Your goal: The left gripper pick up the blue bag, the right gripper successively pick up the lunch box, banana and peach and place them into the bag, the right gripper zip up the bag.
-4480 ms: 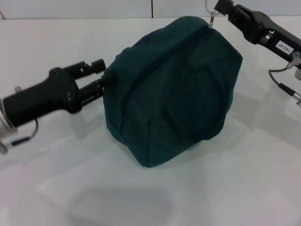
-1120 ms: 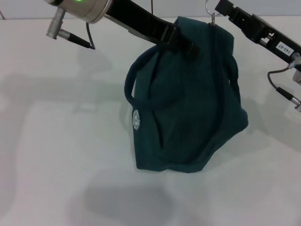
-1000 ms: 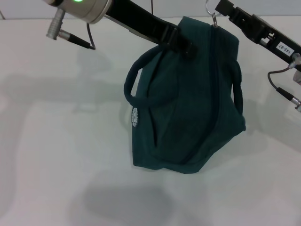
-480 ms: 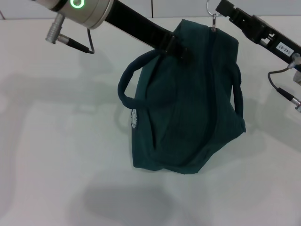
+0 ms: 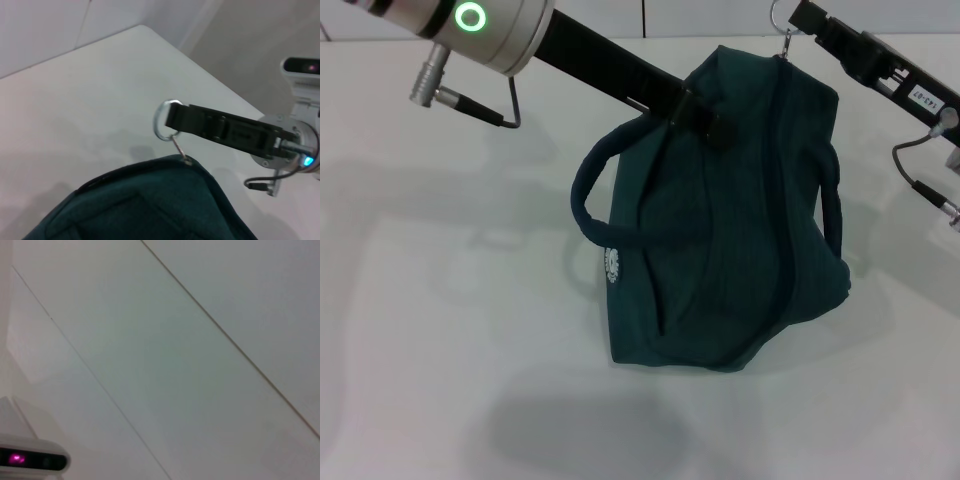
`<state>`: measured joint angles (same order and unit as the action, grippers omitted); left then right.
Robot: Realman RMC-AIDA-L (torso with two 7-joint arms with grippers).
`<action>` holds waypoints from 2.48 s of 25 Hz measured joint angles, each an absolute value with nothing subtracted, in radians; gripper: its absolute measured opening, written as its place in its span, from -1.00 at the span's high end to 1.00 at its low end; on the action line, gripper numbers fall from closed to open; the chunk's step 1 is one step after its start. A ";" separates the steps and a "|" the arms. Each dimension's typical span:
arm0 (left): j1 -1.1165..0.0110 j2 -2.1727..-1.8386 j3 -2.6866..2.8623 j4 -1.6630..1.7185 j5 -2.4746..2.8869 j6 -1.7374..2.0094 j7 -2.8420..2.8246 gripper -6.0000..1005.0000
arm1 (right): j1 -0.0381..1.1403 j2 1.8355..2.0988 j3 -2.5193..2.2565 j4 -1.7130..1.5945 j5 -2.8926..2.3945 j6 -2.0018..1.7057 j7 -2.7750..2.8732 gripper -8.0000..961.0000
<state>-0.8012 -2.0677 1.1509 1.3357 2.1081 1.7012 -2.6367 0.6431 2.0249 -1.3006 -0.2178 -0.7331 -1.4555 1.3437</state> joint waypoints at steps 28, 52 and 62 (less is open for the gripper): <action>-0.749 -2.066 1.087 1.330 1.946 1.769 -2.530 0.87 | 0.650 2.027 -1.364 -0.211 -0.742 -1.257 1.348 0.94; -0.751 -2.040 0.971 1.159 2.086 1.578 -2.509 0.89 | 0.511 2.019 -1.327 -0.242 -0.599 -1.385 1.378 -0.20; -0.734 -2.036 0.835 1.072 2.099 1.560 -2.447 0.78 | 0.496 2.020 -1.335 -0.235 -0.605 -1.401 1.377 -0.81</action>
